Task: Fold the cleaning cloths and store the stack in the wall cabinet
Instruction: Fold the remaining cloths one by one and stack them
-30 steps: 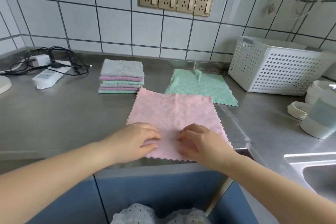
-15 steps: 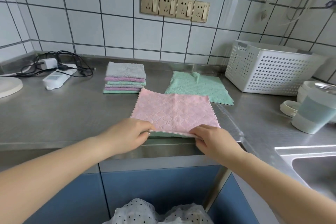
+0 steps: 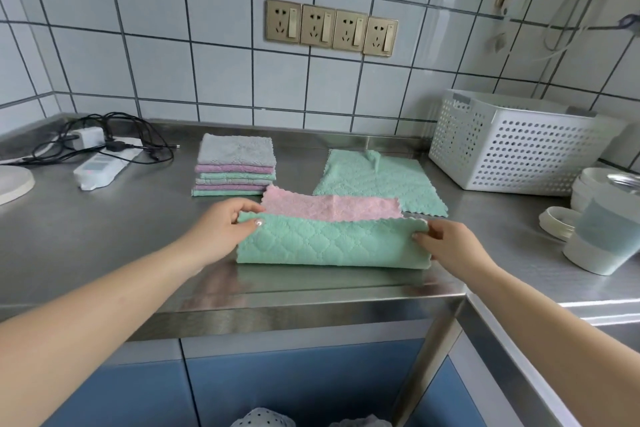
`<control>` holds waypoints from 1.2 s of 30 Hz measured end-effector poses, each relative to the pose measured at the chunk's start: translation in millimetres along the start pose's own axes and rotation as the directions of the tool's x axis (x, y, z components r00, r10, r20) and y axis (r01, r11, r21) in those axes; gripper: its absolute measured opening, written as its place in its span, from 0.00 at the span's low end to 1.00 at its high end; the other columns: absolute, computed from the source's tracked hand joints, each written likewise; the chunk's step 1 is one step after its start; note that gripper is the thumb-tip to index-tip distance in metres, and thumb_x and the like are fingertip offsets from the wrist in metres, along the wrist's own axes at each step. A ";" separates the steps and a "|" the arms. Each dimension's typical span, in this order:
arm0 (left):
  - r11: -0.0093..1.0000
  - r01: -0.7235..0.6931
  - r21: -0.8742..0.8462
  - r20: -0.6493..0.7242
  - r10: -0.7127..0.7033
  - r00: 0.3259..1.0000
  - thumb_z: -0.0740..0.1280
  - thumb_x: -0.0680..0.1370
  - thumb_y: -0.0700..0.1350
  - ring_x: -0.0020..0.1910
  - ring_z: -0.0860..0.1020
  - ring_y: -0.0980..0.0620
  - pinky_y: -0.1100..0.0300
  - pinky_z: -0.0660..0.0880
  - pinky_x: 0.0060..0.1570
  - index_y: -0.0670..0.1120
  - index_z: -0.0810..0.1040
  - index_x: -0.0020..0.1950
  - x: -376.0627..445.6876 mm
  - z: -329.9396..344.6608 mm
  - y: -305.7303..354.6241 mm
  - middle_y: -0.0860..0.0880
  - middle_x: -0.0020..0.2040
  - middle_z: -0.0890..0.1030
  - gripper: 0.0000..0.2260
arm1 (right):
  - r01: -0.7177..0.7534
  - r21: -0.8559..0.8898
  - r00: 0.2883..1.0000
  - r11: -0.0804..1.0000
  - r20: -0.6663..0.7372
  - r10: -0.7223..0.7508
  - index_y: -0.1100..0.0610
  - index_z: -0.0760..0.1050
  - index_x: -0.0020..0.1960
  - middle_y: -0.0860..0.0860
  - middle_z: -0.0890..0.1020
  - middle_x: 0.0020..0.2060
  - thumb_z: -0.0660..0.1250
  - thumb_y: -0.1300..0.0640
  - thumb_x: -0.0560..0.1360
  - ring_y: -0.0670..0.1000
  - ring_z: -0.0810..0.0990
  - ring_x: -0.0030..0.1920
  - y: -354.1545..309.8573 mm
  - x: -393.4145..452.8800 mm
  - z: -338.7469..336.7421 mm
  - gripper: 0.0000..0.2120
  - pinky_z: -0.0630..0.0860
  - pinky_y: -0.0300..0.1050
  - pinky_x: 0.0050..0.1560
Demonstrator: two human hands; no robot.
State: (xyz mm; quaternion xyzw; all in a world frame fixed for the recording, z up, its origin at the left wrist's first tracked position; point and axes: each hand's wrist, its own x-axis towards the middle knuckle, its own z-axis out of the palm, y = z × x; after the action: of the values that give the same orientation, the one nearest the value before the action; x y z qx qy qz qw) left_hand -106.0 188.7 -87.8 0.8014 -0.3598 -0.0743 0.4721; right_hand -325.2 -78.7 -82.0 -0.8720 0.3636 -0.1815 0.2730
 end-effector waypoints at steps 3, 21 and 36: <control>0.988 0.078 -0.136 -0.017 -0.081 0.997 0.65 0.77 0.39 0.42 0.73 0.48 0.64 0.62 0.32 0.51 0.78 0.52 26.2 8.1 1.9 0.48 0.40 0.76 0.08 | -0.017 0.037 1.000 0.999 -0.014 0.018 0.63 0.76 0.43 0.55 0.78 0.34 0.65 0.54 0.76 0.54 0.74 0.35 -3.9 15.9 3.4 0.11 0.66 0.44 0.36; 0.870 -0.153 0.468 -0.096 0.222 0.970 0.62 0.79 0.40 0.57 0.76 0.48 0.55 0.72 0.52 0.49 0.73 0.64 129.1 33.5 -19.2 0.49 0.61 0.77 0.14 | -0.098 -0.067 0.995 0.993 -0.010 0.098 0.57 0.64 0.34 0.54 0.74 0.28 0.61 0.55 0.78 0.55 0.75 0.26 -7.9 105.8 29.8 0.15 0.70 0.42 0.30; 0.632 -0.230 0.740 -0.025 0.368 0.929 0.68 0.75 0.41 0.58 0.74 0.42 0.50 0.70 0.52 0.47 0.74 0.64 122.8 42.6 -20.9 0.47 0.60 0.76 0.17 | 0.002 -0.066 0.990 0.998 -0.143 -0.011 0.54 0.67 0.69 0.54 0.70 0.66 0.62 0.53 0.78 0.53 0.78 0.52 -11.4 105.1 36.4 0.20 0.72 0.43 0.49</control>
State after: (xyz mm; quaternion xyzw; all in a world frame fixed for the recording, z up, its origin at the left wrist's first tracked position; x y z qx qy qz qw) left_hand -25.4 85.5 -100.9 0.8537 -0.4451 0.2240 0.1513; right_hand -229.9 -136.6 -91.2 -0.8664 0.3851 -0.2324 0.2168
